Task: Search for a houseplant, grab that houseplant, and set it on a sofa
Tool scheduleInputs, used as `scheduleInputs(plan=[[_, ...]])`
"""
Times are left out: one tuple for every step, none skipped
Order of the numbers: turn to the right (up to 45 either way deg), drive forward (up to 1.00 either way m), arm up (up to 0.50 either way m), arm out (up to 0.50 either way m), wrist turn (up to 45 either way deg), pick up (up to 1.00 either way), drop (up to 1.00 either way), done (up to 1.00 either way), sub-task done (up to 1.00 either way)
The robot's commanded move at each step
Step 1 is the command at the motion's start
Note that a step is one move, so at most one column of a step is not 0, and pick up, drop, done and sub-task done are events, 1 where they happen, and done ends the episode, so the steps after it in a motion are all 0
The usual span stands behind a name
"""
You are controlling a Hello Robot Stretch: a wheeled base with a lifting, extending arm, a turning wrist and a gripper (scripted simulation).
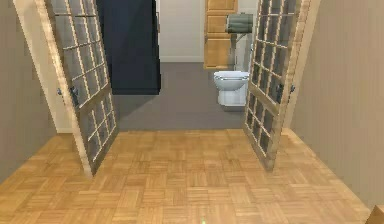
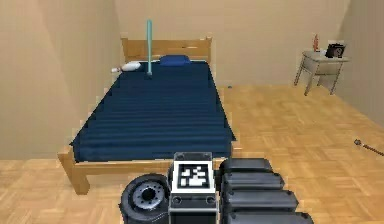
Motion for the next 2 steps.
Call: scheduleInputs(plan=[[0.0, 1.00, 0.00, 0.00, 0.0, 0.00, 0.00, 0.00, 0.00], [0.0, 1.00, 0.00, 0.00, 0.0, 0.00, 0.00, 0.00, 0.00]])
